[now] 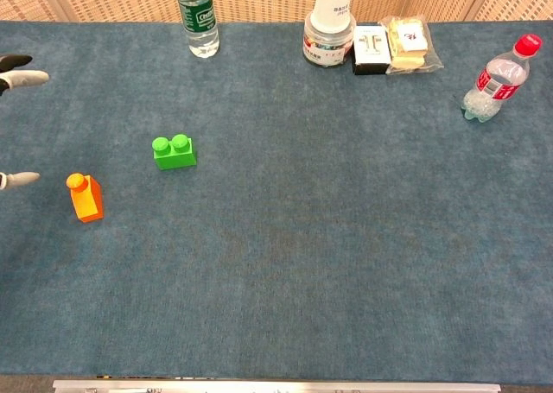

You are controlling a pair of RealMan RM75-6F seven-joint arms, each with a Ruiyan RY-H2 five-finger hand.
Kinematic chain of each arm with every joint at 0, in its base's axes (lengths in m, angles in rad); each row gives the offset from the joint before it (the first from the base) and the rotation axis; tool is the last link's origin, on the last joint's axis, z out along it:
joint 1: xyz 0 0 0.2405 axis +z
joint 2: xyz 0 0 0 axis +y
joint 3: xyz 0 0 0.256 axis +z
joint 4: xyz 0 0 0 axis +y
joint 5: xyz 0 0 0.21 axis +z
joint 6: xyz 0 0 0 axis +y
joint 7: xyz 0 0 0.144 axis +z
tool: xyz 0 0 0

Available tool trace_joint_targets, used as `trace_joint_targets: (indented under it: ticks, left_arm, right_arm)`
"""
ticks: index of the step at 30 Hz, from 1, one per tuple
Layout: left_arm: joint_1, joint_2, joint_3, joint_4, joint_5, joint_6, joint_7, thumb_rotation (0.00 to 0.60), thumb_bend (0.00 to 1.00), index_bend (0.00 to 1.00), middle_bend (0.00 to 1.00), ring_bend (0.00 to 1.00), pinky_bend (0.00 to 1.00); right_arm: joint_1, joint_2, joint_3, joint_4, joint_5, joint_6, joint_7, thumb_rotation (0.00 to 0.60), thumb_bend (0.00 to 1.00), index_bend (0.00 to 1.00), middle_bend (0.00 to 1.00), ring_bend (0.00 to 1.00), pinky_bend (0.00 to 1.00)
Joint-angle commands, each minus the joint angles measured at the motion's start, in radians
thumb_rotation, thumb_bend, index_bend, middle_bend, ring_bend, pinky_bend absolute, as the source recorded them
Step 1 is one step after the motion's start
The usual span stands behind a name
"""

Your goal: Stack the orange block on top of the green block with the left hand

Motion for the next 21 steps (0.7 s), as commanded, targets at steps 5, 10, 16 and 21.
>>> trace_joint_targets:
  ticks: [5, 10, 16, 21]
  left_arm:
    - [-0.039, -0.038, -0.019, -0.064, -0.065, -0.079, 0.193, 0.600, 0.01, 0.05, 0.00, 0.00, 0.12]
    - [-0.047, -0.055, -0.016, -0.095, -0.106, -0.116, 0.295, 0.600, 0.01, 0.02, 0.00, 0.00, 0.12]
    - [-0.068, -0.070, -0.029, -0.141, -0.179, -0.163, 0.470, 0.600, 0.01, 0.00, 0.00, 0.00, 0.11]
    - [-0.083, -0.093, -0.030, -0.142, -0.220, -0.189, 0.527, 0.600, 0.01, 0.00, 0.00, 0.00, 0.11]
  right_arm:
    - [-0.001, 0.003, 0.002, -0.001, 0.000, 0.001, 0.005, 0.600, 0.08, 0.29, 0.22, 0.10, 0.31]
    - [-0.004, 0.007, 0.002, -0.002, -0.002, 0.004, 0.010, 0.600, 0.08, 0.29, 0.22, 0.10, 0.31]
    - [-0.006, 0.011, 0.003, -0.002, -0.005, 0.006, 0.016, 0.600, 0.08, 0.29, 0.22, 0.10, 0.31]
    - [-0.007, 0.013, 0.003, -0.002, -0.006, 0.005, 0.018, 0.600, 0.08, 0.29, 0.22, 0.10, 0.31]
